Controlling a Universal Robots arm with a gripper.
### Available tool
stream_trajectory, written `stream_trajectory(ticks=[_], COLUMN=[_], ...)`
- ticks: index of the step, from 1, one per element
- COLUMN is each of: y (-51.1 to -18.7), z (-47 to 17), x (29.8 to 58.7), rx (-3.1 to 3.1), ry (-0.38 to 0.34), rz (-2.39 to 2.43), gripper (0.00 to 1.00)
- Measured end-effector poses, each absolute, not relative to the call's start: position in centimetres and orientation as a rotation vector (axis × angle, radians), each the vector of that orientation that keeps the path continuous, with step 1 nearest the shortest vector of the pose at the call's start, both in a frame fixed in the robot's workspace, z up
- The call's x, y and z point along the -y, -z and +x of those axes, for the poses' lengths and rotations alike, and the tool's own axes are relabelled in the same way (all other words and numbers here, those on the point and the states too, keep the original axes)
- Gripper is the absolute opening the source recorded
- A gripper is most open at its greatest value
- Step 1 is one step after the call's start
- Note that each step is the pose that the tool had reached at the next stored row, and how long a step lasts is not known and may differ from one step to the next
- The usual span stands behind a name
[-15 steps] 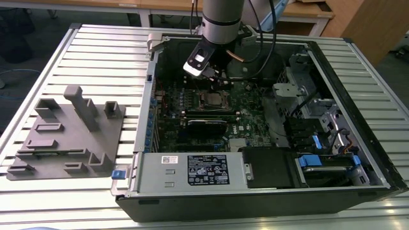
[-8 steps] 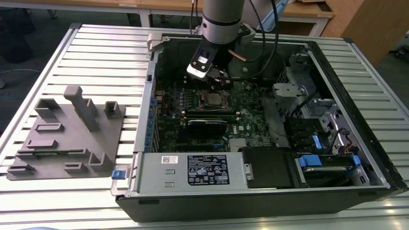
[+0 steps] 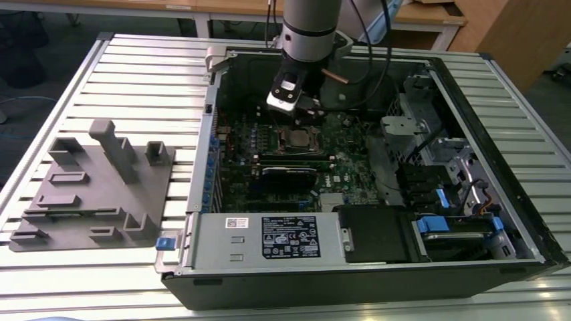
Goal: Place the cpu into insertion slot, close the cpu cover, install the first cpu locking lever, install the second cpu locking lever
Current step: 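Close the cpu cover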
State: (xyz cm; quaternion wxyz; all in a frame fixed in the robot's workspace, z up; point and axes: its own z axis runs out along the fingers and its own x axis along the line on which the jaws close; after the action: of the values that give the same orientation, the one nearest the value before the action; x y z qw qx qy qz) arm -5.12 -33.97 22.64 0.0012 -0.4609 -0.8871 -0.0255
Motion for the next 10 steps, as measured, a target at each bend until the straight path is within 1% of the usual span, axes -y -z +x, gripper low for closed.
stream_trajectory(ticks=[10], y=[-22.59], z=[-5.12], x=[33.96], rx=[2.895], ry=[0.079], rz=[-1.201], gripper=[0.11])
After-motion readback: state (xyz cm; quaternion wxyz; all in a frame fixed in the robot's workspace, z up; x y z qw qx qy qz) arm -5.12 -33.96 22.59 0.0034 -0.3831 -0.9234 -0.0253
